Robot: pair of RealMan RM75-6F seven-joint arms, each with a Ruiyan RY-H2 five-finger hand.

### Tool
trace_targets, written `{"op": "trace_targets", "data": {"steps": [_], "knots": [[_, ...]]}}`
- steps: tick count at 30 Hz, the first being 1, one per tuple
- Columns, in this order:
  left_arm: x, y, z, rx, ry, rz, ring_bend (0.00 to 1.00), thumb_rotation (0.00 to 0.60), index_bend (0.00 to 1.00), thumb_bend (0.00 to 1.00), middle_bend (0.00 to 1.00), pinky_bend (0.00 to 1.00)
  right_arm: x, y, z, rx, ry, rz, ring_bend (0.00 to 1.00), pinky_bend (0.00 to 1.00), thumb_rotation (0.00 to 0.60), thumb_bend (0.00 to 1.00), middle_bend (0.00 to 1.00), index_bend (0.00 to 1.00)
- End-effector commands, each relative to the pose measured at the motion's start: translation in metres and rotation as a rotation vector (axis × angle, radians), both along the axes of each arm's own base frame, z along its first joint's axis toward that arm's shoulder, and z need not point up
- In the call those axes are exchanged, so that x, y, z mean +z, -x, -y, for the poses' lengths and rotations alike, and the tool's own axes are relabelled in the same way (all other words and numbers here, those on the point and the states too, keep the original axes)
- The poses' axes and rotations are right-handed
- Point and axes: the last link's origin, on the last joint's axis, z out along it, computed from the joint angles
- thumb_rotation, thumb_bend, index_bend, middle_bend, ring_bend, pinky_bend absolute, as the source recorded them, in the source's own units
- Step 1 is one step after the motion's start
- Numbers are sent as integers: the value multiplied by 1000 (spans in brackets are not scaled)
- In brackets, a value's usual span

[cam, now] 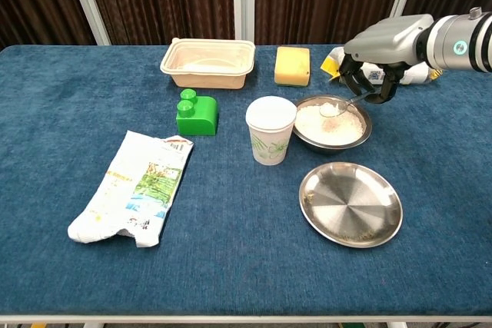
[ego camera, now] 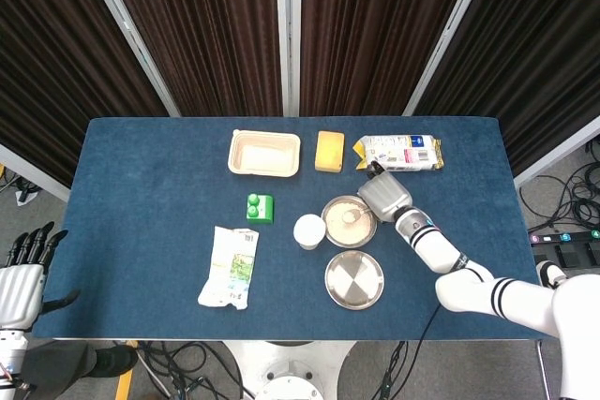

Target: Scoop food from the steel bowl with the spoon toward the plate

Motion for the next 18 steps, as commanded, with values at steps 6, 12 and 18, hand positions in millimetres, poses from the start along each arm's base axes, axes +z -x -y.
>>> {"op": "trace_targets", "data": {"steps": [6,12,18], "knots": [[1,-2,-1,-3,-2,-7,16,600,166,27,122,20,18,-8,3,-26,-19,81,188,29,600,327,565,631],[0,-2,-1,-1,-1,-8,16,600,166,26,122,20,24,-28,0,-10,-52,139,188,27,600,327,565,631],[1,-2,-2,0,-5,-12,16,600,166,26,122,20,13,-53,-3,48,-104,143,188,27,600,327,565,632]]}}
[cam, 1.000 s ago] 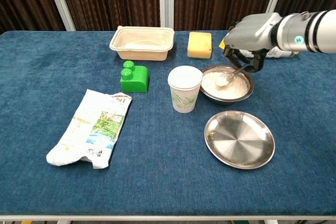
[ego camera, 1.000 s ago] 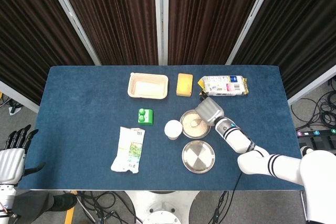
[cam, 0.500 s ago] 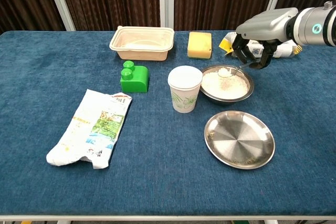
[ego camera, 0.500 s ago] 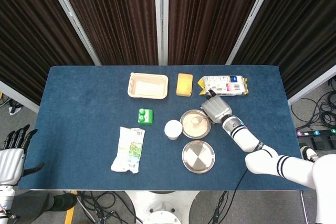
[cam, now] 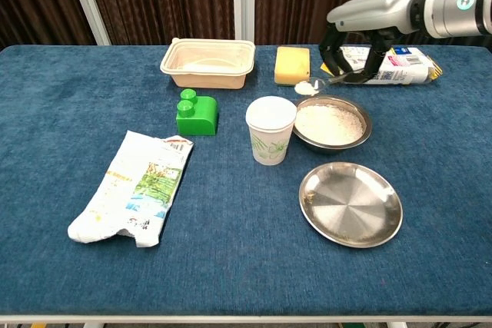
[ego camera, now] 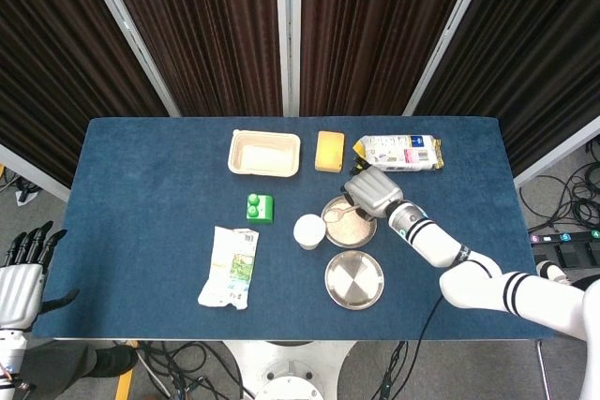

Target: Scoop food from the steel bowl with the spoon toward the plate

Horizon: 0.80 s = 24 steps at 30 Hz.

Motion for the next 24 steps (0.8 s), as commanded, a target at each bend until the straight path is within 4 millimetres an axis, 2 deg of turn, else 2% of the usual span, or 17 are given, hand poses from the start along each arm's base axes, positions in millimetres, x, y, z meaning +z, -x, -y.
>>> {"op": "trace_targets", "data": {"steps": [1,12,24], "knots": [[0,0,0,1,-1,-1,16,600,166,26,122,20,-9,-12,-2,42,-24,-13,188,27,600,327,565,632],[-1,2,3,13,-3,10,16,600,166,26,121,20,-44,-46,-16,380,67,-214,188,13,600,327,565,636],[-3,7,7,20,-9,30,16,600,166,26,121,20,-52,-58,-43,749,254,-386,188,0,600,327,565,641]]}}
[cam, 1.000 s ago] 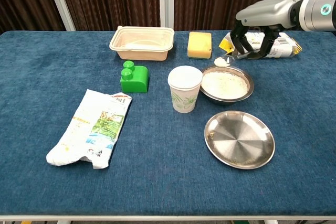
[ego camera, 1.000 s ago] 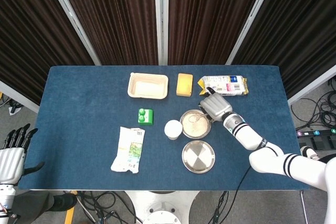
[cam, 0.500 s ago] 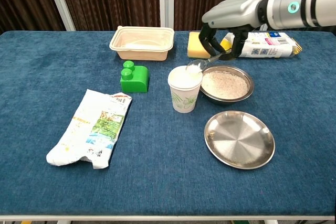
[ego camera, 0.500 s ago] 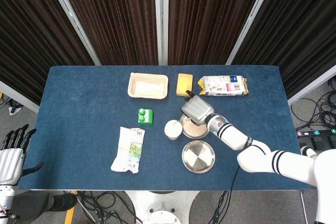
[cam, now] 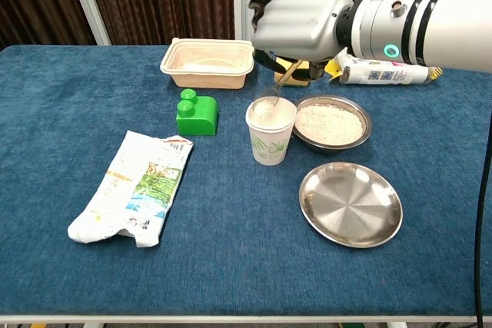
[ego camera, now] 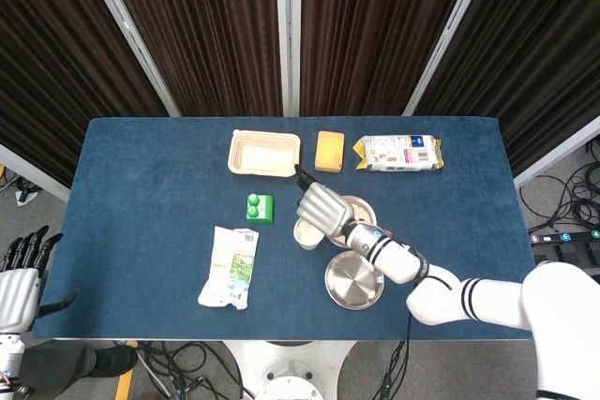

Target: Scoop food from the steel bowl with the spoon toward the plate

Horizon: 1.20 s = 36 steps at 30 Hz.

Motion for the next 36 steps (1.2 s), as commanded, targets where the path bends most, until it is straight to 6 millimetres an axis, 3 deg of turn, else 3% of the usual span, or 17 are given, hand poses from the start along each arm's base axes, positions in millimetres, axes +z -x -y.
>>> {"op": "trace_targets", "data": {"steps": [1,5,14,22,27,36], "knots": [[-1,0,0,-2,-1,4,16,600,166,26,121,20,-4,0,-11,124,42,-53,188,0,600,327,565,641],[-1,0,0,-4,-2,11,16,600,166,26,121,20,-3,3,-16,221,101,-109,188,0,600,327,565,642],[-1,1,1,-5,-6,22,16,600,166,26,121,20,-5,8,-22,256,177,-138,193,0,600,327,565,643],[0,3,4,2,-9,23,16,600,166,26,121,20,8,11,-24,107,163,29,206,0,600,327,566,647],[2,3,4,-4,-14,19,16,600,166,27,121,20,28,36,-26,-94,124,201,206,0,600,327,566,647],[2,-4,-4,-35,-8,6,16,600,166,26,121,20,50,106,-71,-433,-86,555,206,0,600,327,566,648]]}}
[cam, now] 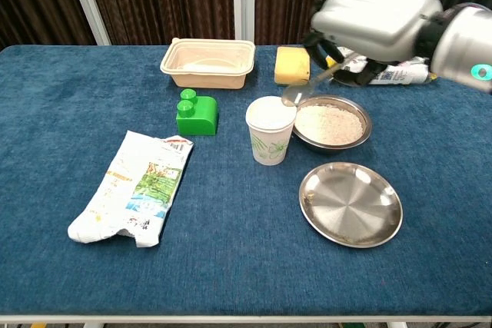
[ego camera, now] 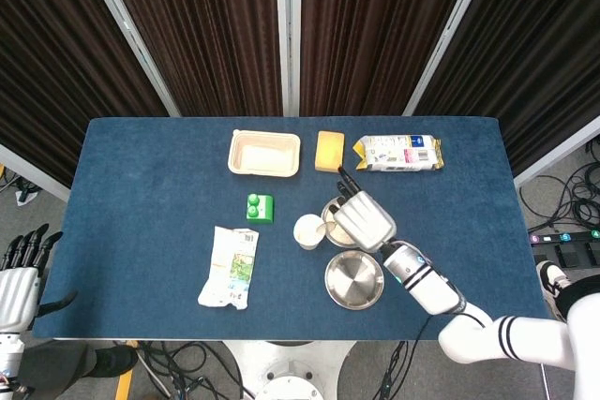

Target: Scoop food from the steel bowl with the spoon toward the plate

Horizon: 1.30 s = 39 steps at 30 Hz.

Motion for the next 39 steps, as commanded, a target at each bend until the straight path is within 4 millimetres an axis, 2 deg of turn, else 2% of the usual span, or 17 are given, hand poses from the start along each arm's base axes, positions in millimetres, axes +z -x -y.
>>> {"op": "trace_targets", "data": {"steps": [1,6,13,18,23,27,31,34,37,39], "knots": [[0,-3,-3,-11,-2,-3,16,600,166,27,121,20,14,49,-33,-179,-122,235,206,0,600,327,565,648],[1,-8,-6,-29,-1,-7,16,600,166,26,121,19,2,83,-58,-218,-175,305,205,0,600,327,565,648],[2,-11,-6,-39,-1,-10,16,600,166,26,121,20,-25,108,-77,-232,-173,354,154,0,600,327,541,634],[1,-11,-7,-42,2,-9,16,600,166,26,121,20,-46,115,-83,-252,-183,355,153,0,600,302,530,622],[1,-11,-7,-38,4,-8,17,600,166,26,121,20,-63,115,-85,-250,-192,348,134,0,600,290,502,580],[1,-10,-6,-35,6,-7,16,600,166,26,121,20,-71,113,-88,-249,-199,339,83,0,600,247,422,444],[0,-9,-6,-31,7,-4,16,600,166,26,121,20,-68,114,-90,-248,-193,329,35,0,600,231,331,295],[0,-9,-6,-31,7,-3,16,600,166,26,121,20,-57,114,-90,-239,-167,340,20,0,600,231,302,254],[0,-8,-6,-33,6,-1,16,600,166,26,121,20,-29,119,-87,-227,-85,356,20,0,600,234,298,249],[-1,-8,-7,-34,7,0,16,600,166,26,121,20,1,128,-84,-253,-3,366,21,0,600,238,298,249]]}}
